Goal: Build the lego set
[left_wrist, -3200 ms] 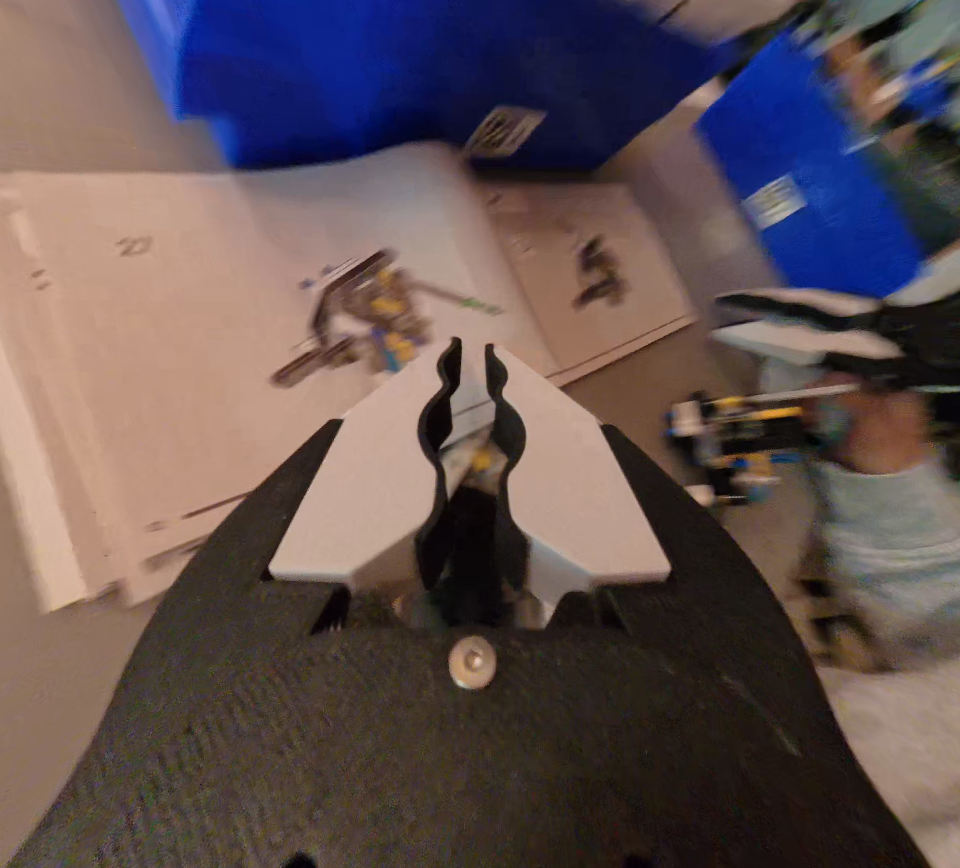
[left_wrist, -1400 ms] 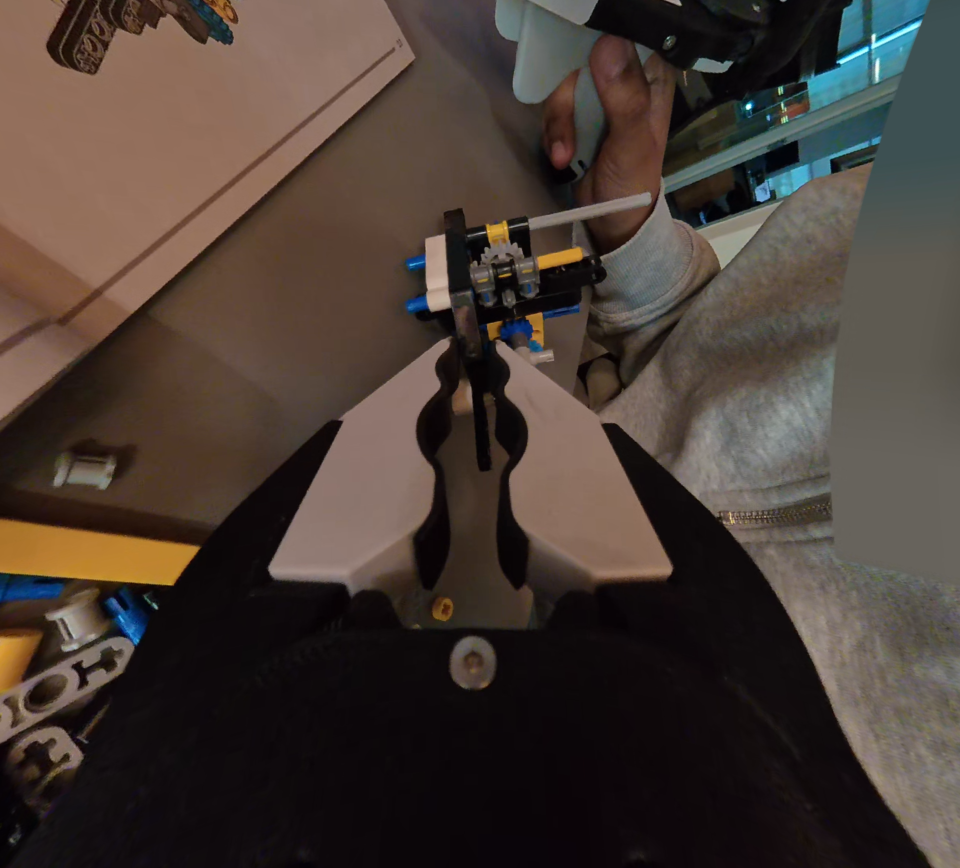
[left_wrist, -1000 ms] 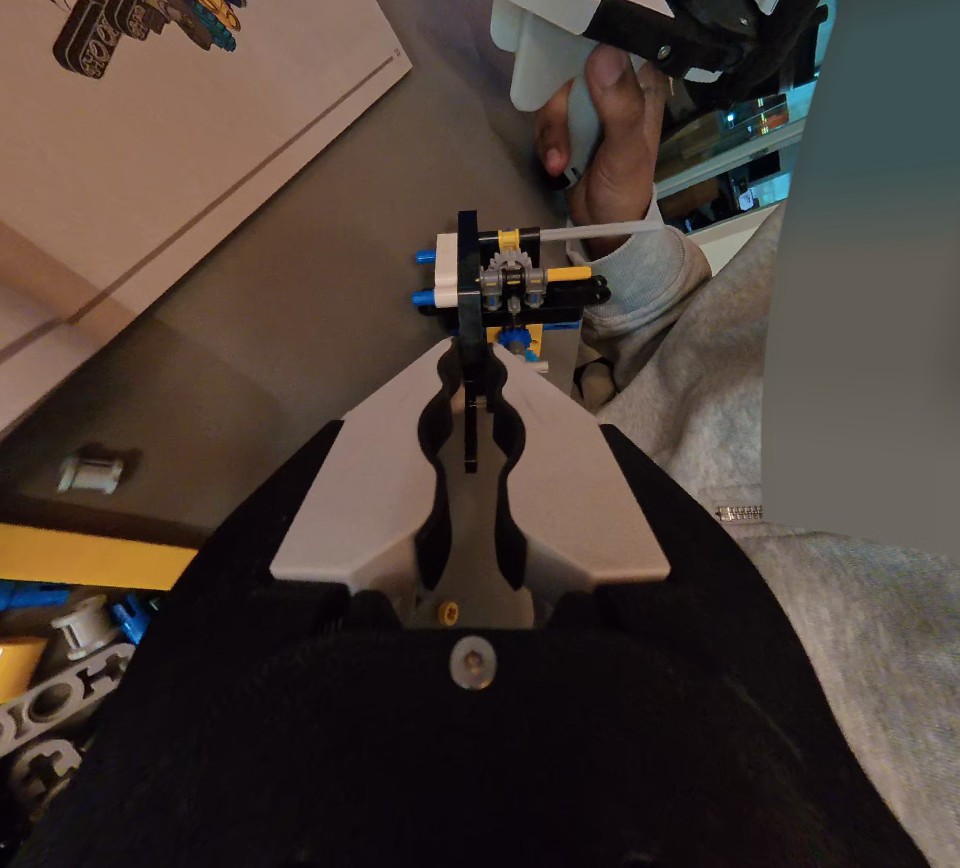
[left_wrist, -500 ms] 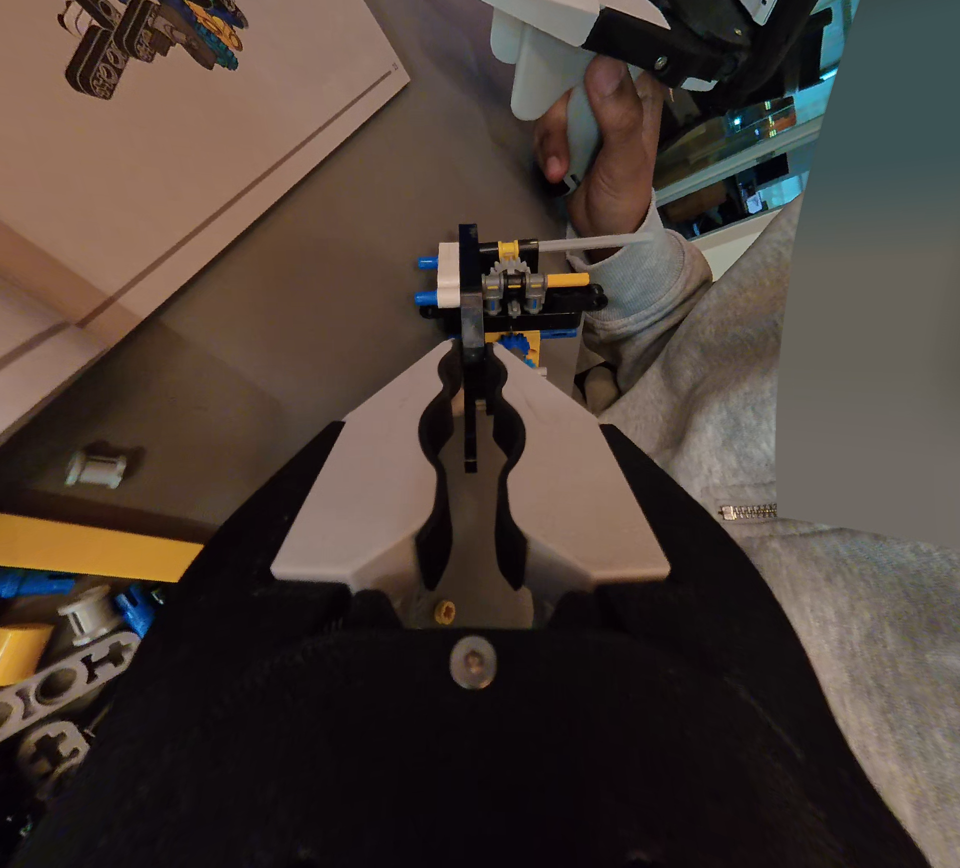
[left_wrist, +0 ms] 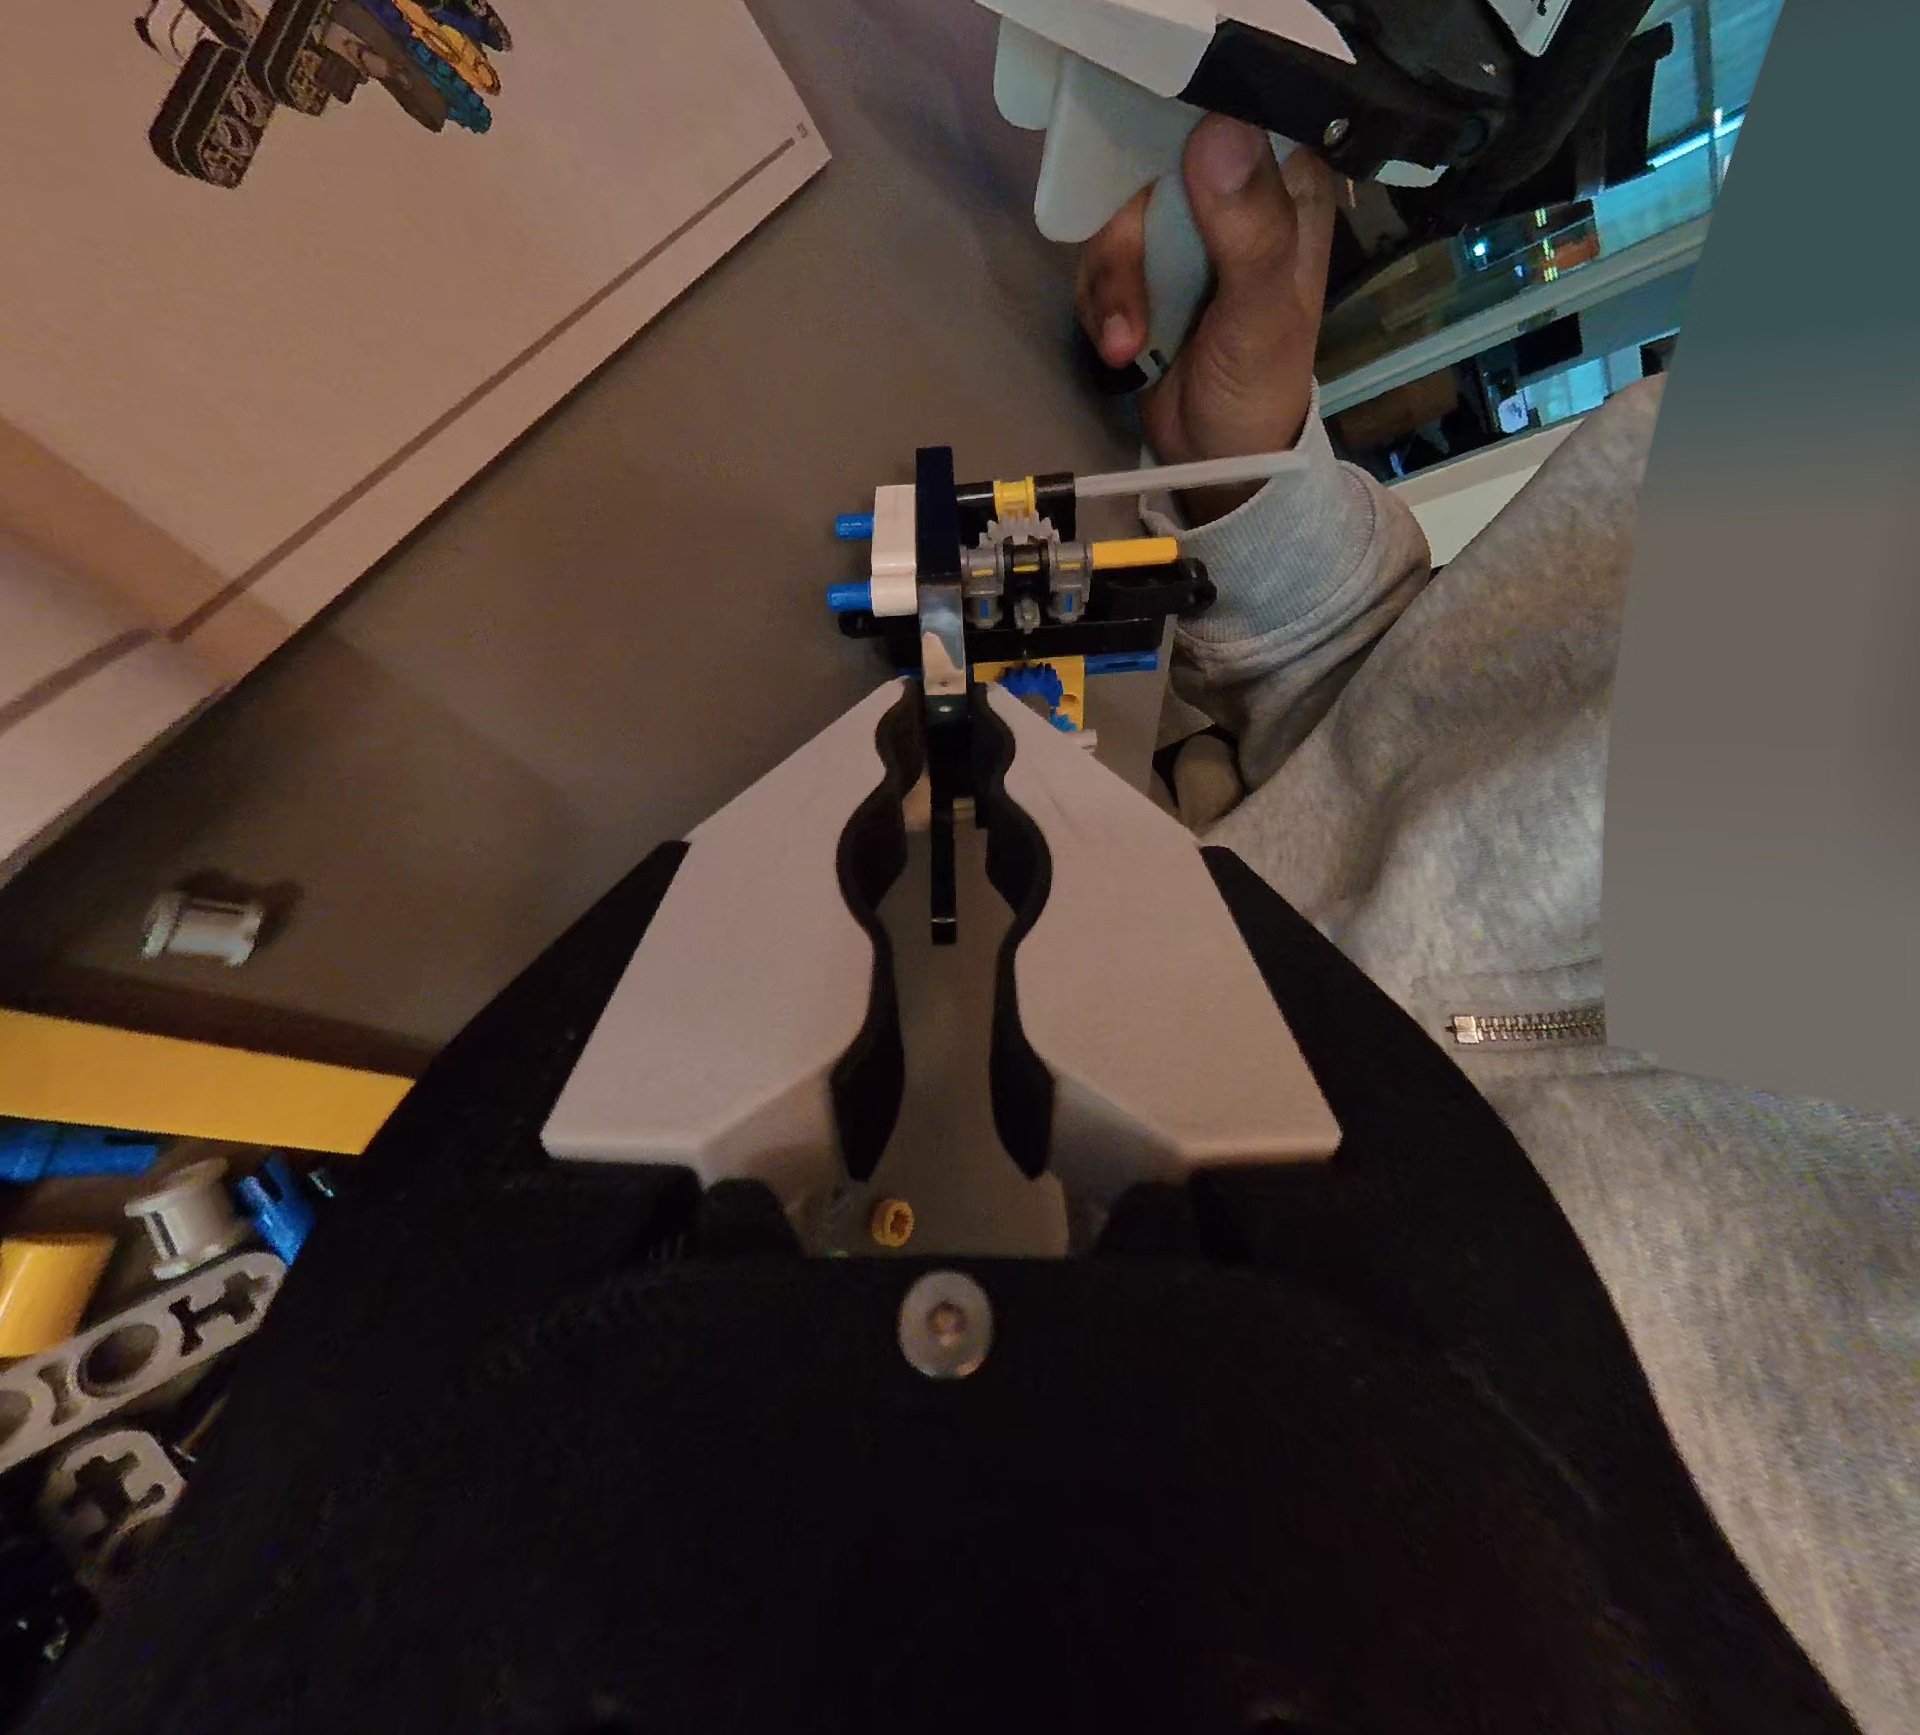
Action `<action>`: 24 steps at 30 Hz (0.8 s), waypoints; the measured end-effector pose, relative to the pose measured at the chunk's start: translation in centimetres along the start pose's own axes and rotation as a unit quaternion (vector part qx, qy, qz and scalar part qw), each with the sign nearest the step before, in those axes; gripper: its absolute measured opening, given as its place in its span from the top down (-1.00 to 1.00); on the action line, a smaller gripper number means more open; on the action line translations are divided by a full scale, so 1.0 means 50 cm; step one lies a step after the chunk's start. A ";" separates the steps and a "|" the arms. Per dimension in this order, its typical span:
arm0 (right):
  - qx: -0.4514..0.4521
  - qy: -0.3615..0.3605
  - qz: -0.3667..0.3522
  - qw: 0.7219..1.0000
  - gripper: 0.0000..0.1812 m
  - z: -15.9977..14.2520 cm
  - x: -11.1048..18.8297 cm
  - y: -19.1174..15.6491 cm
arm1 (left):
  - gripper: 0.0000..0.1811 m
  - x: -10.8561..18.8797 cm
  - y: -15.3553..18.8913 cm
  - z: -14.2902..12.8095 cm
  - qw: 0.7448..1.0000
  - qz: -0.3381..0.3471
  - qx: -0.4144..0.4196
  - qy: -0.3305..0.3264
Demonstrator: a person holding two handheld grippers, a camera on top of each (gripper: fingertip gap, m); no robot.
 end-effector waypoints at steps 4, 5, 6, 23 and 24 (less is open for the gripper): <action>-0.001 -0.001 0.000 1.000 0.62 0.000 -0.001 0.000 | 0.91 0.001 -0.001 0.001 1.000 0.000 0.001 0.002; -0.001 -0.001 0.000 1.000 0.62 0.000 -0.001 0.001 | 0.91 0.001 -0.001 0.001 1.000 0.000 0.001 0.002; -0.001 -0.001 0.000 1.000 0.62 0.000 -0.001 0.001 | 0.91 0.001 -0.002 0.001 1.000 0.000 0.002 0.002; -0.006 0.013 0.076 0.997 0.62 0.003 0.008 -0.017 | 0.91 0.002 0.005 0.005 1.000 -0.013 -0.012 0.008; -0.006 0.014 0.108 0.994 0.60 0.003 0.010 -0.026 | 0.91 0.002 0.005 0.005 1.000 -0.014 -0.015 0.009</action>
Point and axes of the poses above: each gripper's, where its closed fingertips meet, x back along the fingers, z out of its top, y = z × x across the jaws, the point moved 6 cm from there along x, back along the fingers, and after that the axes turned 2 degrees about z, right-handed, at the moved point
